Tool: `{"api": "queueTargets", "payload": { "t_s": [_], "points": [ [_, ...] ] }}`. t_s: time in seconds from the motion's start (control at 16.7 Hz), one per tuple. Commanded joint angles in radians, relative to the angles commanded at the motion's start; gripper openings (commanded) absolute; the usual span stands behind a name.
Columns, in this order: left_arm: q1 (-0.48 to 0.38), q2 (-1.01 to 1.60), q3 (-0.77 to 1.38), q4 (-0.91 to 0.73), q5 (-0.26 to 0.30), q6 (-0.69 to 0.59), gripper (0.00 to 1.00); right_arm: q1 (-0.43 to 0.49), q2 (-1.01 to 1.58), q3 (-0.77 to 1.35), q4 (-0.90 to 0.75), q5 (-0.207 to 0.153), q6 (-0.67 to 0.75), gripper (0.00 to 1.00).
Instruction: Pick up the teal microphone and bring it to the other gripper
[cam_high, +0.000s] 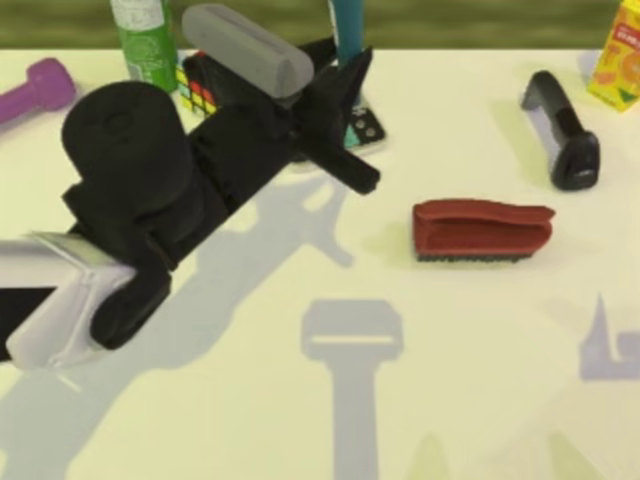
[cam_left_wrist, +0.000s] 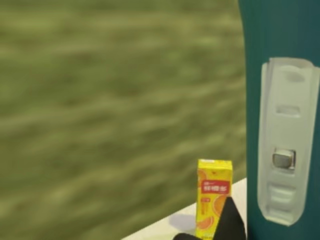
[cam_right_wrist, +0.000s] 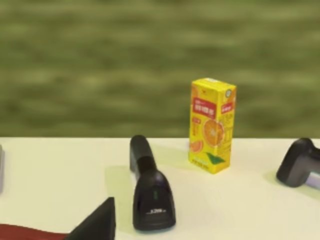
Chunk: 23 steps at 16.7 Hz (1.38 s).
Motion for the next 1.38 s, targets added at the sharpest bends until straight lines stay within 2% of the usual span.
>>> {"api": "queueTargets", "payload": {
  "t_s": [0.12, 0.3, 0.48, 0.84, 1.02, 1.2, 1.38],
  "points": [
    [0.0, 0.0, 0.0, 0.0, 0.0, 0.0, 0.0, 0.006, 0.013, 0.01, 0.005, -0.01, -0.001, 1.0],
    [0.0, 0.0, 0.0, 0.0, 0.0, 0.0, 0.0, 0.04, 0.109, 0.078, 0.043, -0.076, -0.008, 1.0],
    [0.0, 0.0, 0.0, 0.0, 0.0, 0.0, 0.0, 0.093, 0.302, 0.2, 0.112, -0.183, -0.017, 1.0],
    [0.0, 0.0, 0.0, 0.0, 0.0, 0.0, 0.0, 0.224, 0.831, 0.516, 0.3, -0.445, -0.041, 1.0],
    [0.0, 0.0, 0.0, 0.0, 0.0, 0.0, 0.0, 0.283, 1.065, 0.661, 0.388, -0.564, -0.056, 1.0],
    [0.0, 0.0, 0.0, 0.0, 0.0, 0.0, 0.0, 0.329, 1.234, 0.766, 0.448, -0.656, -0.067, 1.0],
    [0.0, 0.0, 0.0, 0.0, 0.0, 0.0, 0.0, 0.353, 1.322, 0.818, 0.476, -0.705, -0.071, 1.0]
  ]
}}
